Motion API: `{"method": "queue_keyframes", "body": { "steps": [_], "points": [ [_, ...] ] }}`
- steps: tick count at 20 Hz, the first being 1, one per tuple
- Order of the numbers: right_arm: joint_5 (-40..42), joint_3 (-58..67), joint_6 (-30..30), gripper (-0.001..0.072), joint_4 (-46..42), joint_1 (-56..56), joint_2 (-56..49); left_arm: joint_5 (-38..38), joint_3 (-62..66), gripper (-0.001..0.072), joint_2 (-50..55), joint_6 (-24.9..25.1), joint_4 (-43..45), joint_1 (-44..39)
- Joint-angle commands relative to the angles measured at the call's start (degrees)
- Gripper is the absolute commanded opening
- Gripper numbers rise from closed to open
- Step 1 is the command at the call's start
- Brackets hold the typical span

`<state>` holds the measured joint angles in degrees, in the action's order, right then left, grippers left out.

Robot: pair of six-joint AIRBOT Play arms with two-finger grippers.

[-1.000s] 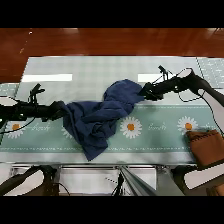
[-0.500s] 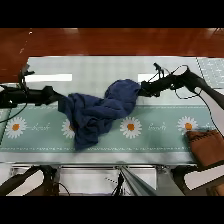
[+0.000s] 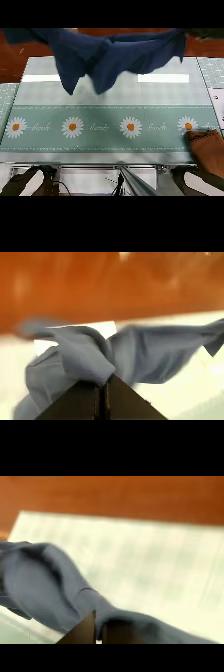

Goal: Fold the shirts.

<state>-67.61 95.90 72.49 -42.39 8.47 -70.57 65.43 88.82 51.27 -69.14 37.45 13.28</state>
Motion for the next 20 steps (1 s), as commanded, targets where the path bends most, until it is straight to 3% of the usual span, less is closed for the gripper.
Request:
{"method": "queue_keyframes", "body": {
  "steps": [1, 4, 12, 16, 20],
  "points": [
    [0.9, 5.8, 0.6, 0.0027, -0.2, 4.3, 9.4, -0.2, 13.4, 0.0021, -2.9, -4.7, 4.5, 0.0],
    [0.7, 5.9, 1.6, 0.0027, -1.0, 9.0, 16.0, -0.2, 19.1, 0.0021, -4.9, -8.1, 10.2, 0.0],
    [-2.5, 5.9, 6.0, 0.0027, -4.0, 11.6, 24.4, -0.9, 22.5, 0.0021, -8.0, -8.1, 23.0, 0.0],
    [-18.1, 5.9, 6.1, 0.0027, -5.2, 11.1, 21.6, 4.0, 22.5, 0.0021, -1.9, -8.1, 23.9, 0.0],
    [-27.8, 5.7, 6.4, 0.0027, -18.2, 1.4, 13.6, 13.5, 22.3, 0.0021, 11.3, -8.1, 23.8, -1.6]
  ]
}}
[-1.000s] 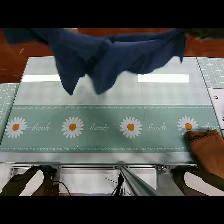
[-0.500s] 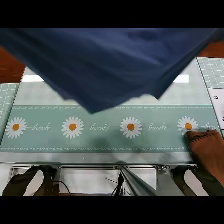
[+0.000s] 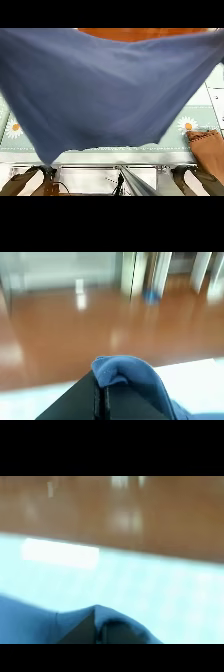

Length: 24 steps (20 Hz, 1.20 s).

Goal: Fold the shirts.

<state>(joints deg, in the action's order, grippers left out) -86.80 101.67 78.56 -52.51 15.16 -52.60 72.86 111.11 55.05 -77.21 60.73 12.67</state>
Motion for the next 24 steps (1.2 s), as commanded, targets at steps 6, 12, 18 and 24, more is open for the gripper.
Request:
{"method": "queue_keyframes", "body": {
  "steps": [6, 12, 18, 24],
  "points": [
    [5.9, -0.1, -0.8, 0.0027, -15.5, -18.8, -24.1, 5.6, 0.1, 0.0022, 29.1, 0.0, 0.6, -7.1],
    [22.3, -0.1, 2.7, 0.0028, -15.4, -17.5, -39.2, 12.4, 0.1, 0.0242, 46.2, -10.8, 0.1, -10.1],
    [19.1, -0.1, 1.7, 0.0028, -21.0, -16.3, -43.6, 19.5, 0.1, 0.0392, 50.3, -9.8, 2.2, -13.0],
    [6.3, -0.1, -0.7, 0.0487, -23.8, -11.0, -42.7, 30.9, -0.2, 0.0395, 48.1, -9.2, 2.3, -15.3]
  ]
}}
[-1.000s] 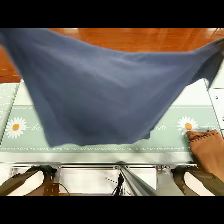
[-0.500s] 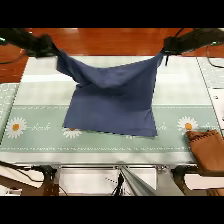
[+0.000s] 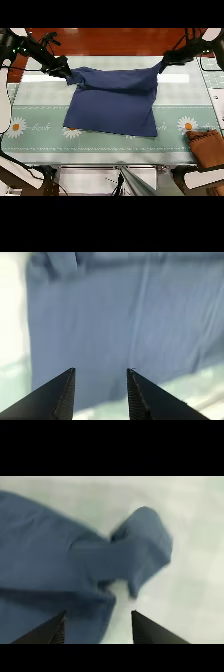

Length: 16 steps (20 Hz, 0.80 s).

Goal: Fold the shirts.

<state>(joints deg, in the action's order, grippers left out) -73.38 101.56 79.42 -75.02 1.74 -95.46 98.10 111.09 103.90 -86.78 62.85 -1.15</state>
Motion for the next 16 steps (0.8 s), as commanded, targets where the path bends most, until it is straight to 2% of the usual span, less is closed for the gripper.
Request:
{"method": "queue_keyframes", "body": {
  "steps": [1, 2, 5, 11, 16],
  "points": [
    [-8.3, 0.0, -1.6, 0.0487, -1.2, 3.8, 0.6, 5.4, -1.3, 0.0440, -1.8, 0.4, 0.2, -2.8],
    [-8.8, 0.0, -1.7, 0.0487, -1.6, 5.0, 1.3, 4.6, -3.2, 0.0555, -3.1, 0.3, 0.2, -4.2],
    [-8.4, 0.0, -1.7, 0.0487, -1.5, 8.9, 3.6, 1.9, -14.2, 0.0610, -8.7, 0.9, 0.2, -10.1],
    [-8.7, 0.0, -1.7, 0.0486, 6.6, 14.0, 4.4, -14.3, -43.6, 0.0610, -20.0, 1.0, 0.2, -22.4],
    [-9.0, -9.2, -4.2, 0.0486, 7.9, 14.8, 6.3, -16.2, -47.8, 0.0610, -21.4, 1.0, 0.3, -22.4]
  ]
}}
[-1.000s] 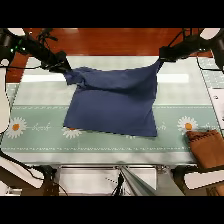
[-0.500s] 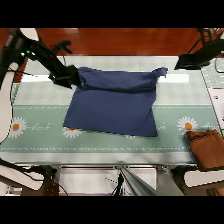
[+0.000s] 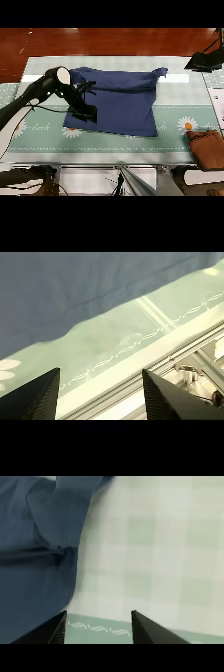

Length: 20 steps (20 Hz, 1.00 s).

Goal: Fold the shirts.

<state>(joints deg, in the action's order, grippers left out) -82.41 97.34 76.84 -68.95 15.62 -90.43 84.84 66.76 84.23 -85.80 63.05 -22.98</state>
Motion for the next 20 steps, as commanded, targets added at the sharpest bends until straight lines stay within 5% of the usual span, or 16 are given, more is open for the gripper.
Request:
{"method": "queue_keyframes", "body": {
  "steps": [1, 8, 11, 20],
  "points": [
    [0.6, -8.6, -2.6, 0.0486, 2.6, 1.8, 2.3, -3.6, -3.5, 0.0610, -2.8, 0.1, 0.6, 0.2],
    [2.8, -32.9, -6.3, 0.0502, 7.6, 7.6, 10.5, -3.5, -3.9, 0.0617, -5.9, 0.9, 8.8, 10.6],
    [2.3, -39.5, -8.4, 0.0503, 10.2, 6.9, 12.3, -3.2, -7.7, 0.0683, -6.2, 0.9, 9.0, 18.0],
    [2.6, -41.9, -11.4, 0.0503, 15.5, 6.9, 12.4, -8.3, -17.1, 0.0683, -7.0, 4.2, 9.0, 24.8]
  ]
}}
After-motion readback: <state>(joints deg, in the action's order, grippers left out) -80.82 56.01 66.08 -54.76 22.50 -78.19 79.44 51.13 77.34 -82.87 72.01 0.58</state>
